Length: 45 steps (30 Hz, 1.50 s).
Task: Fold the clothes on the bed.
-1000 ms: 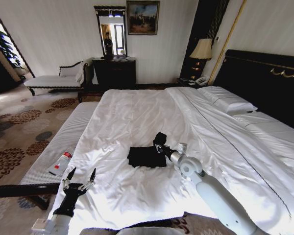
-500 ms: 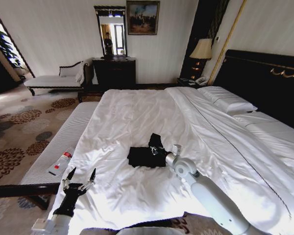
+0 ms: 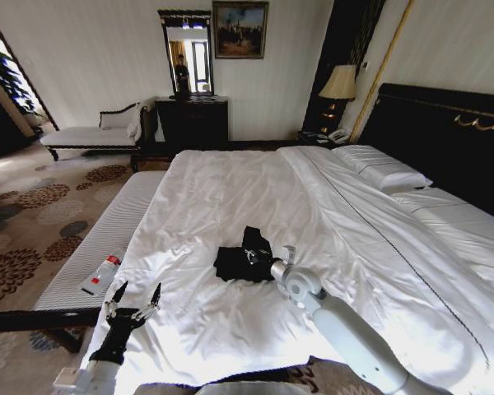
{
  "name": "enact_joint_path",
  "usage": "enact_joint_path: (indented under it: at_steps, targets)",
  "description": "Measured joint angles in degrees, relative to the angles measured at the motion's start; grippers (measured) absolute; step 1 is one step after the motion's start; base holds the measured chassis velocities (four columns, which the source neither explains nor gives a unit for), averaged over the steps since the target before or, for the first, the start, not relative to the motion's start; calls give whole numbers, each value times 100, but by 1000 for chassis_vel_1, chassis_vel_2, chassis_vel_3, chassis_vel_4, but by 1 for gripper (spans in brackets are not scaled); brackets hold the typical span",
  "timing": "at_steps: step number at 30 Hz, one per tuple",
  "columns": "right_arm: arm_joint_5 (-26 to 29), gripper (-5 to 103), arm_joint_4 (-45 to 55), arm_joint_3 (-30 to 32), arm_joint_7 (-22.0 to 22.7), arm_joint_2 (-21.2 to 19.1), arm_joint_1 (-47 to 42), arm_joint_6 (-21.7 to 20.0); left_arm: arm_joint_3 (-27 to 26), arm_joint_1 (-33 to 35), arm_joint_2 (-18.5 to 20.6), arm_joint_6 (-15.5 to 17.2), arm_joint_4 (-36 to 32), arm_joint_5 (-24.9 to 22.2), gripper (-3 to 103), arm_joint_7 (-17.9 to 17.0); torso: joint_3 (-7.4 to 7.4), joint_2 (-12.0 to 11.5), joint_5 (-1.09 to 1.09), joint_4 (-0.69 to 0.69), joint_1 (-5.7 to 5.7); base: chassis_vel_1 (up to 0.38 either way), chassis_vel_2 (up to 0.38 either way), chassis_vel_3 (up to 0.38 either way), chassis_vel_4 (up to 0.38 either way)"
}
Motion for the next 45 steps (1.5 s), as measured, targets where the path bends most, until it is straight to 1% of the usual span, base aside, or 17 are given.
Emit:
enact_joint_path:
  at_steps: [12,15,22,26,34,39,45]
  targets:
    - [-252,6,-152,-295,-112,170,81,88,0,0,0,0,0,0,100,0,0,0,0,0,0,0,0,0,0]
    - [-389,6,-266,-403,-155,209,110,179,0,0,0,0,0,0,100,0,0,0,0,0,0,0,0,0,0]
    - [-678,6,-467,-537,-244,209,130,310,0,0,0,0,0,0,100,0,0,0,0,0,0,0,0,0,0]
    - [-1066,6,-783,-671,-368,163,181,503,0,0,0,0,0,0,100,0,0,0,0,0,0,0,0,0,0]
    - [-1229,6,-951,-802,-464,106,245,585,0,0,0,0,0,0,100,-1,0,0,0,0,0,0,0,0,0]
    - [-1606,6,-1127,-953,-557,33,289,759,0,0,0,0,0,0,100,0,0,0,0,0,0,0,0,0,0]
    - [-1647,6,-1157,-1035,-564,50,323,761,0,0,0,0,0,0,100,0,0,0,0,0,0,0,0,0,0]
